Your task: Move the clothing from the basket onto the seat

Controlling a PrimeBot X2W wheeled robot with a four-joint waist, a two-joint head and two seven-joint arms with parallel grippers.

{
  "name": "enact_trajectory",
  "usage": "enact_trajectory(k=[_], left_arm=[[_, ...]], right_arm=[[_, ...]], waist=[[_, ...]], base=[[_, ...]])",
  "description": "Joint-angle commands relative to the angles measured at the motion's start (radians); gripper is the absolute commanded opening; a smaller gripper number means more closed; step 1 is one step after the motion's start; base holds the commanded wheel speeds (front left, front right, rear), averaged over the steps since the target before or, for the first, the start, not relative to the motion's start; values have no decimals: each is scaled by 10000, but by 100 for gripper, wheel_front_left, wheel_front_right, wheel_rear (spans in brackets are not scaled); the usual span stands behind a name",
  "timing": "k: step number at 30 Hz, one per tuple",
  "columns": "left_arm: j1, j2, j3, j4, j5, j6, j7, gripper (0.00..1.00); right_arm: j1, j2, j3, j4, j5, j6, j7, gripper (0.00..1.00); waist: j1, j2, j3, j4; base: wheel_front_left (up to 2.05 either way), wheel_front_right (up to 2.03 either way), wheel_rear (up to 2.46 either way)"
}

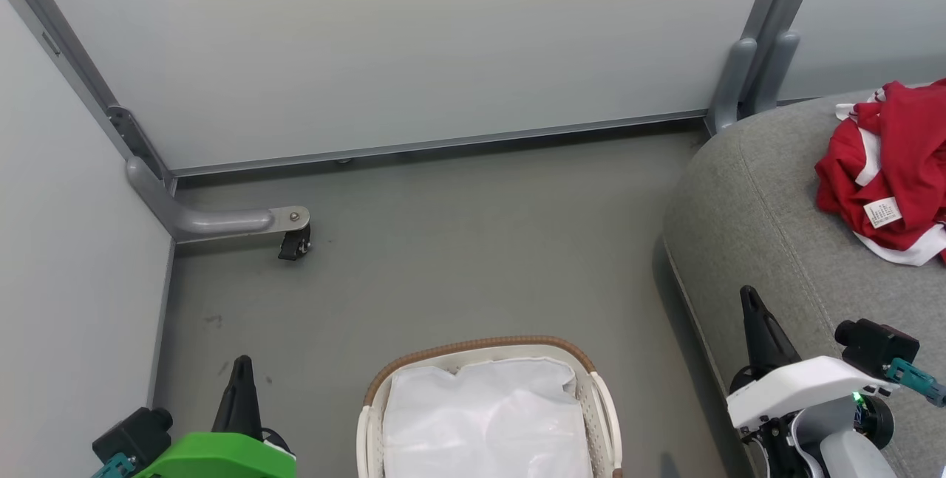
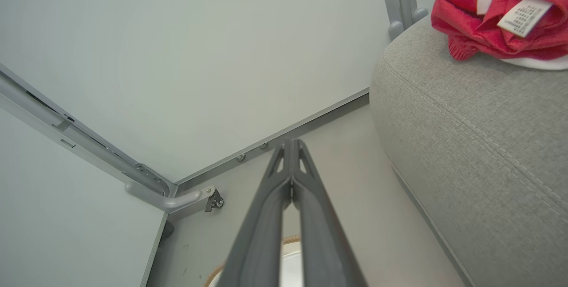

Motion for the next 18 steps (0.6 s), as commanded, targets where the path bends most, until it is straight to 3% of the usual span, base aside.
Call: enact_trajectory(k=[1,18], left_arm=[[-332,25,95,-200,-377,-52,72,0],[-513,30,435,-432,-2458,-79,699,0]], right_arm=[[-83,-52,-64,-201,408,-2,101,0],[-50,-66,-287,-351,2826,-3,727,0]], waist=[[0,0,-5,-6],[0,0,-58,-79]], base=[[0,0,0],[0,0,0]])
